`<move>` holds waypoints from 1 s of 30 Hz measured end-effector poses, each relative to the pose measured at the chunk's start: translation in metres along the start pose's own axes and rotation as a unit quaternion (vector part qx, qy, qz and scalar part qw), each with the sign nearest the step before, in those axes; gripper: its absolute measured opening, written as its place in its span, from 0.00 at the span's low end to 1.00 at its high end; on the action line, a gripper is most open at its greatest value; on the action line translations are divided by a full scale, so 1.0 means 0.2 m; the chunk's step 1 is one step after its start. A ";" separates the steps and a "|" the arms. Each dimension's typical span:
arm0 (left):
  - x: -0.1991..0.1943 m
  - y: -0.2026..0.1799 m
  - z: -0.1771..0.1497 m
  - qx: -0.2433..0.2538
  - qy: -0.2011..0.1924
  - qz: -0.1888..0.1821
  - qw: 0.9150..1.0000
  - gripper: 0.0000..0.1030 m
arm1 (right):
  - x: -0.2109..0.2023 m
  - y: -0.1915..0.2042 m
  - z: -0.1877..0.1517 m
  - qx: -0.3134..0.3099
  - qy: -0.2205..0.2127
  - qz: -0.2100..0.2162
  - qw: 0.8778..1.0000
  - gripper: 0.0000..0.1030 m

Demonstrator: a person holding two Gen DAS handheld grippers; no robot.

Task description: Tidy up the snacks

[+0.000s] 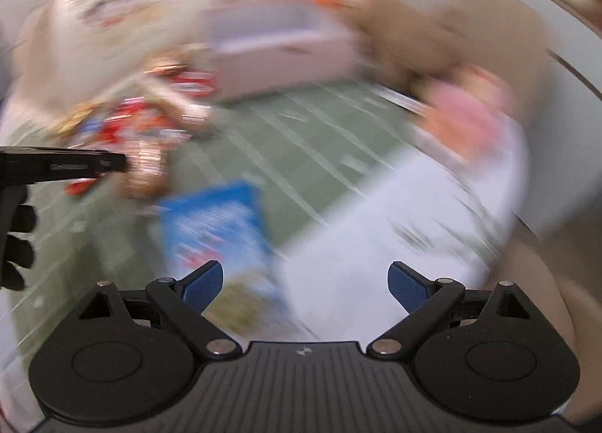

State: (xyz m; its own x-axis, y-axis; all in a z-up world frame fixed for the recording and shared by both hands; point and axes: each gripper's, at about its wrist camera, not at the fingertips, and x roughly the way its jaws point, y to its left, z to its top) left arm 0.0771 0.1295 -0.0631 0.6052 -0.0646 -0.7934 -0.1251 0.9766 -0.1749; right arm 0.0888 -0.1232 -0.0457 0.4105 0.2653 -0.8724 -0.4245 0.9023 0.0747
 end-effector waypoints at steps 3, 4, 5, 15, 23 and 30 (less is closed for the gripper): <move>-0.10 0.15 0.03 -0.059 -0.032 0.043 0.997 0.30 | 0.12 0.16 0.15 -0.072 -0.009 0.073 0.995 0.92; -0.14 0.20 0.03 -0.083 -0.042 0.060 0.994 0.30 | 0.17 0.22 0.20 -0.087 -0.016 0.089 0.992 0.92; -0.17 0.25 0.03 -0.109 -0.049 0.076 0.990 0.30 | 0.22 0.27 0.24 -0.097 -0.021 0.101 0.990 0.92; -0.19 0.43 0.08 -0.126 -0.049 0.138 0.981 0.30 | 0.53 0.64 0.37 -0.149 0.032 0.152 0.977 0.43; 0.21 0.42 0.37 -0.009 -0.008 0.105 0.994 0.31 | 0.27 0.43 0.31 -0.049 0.024 0.165 0.985 0.42; 0.41 0.46 0.47 0.027 0.007 0.098 0.995 0.33 | 0.08 0.20 0.15 0.034 0.034 0.097 0.994 0.42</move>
State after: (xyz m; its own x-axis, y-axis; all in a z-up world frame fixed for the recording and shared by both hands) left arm 0.1893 0.2329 -0.0898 0.5618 0.1263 -0.8176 -0.1981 0.9801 0.0153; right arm 0.1018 -0.0726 -0.0420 0.2693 0.4150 -0.8690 -0.4341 0.8578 0.2751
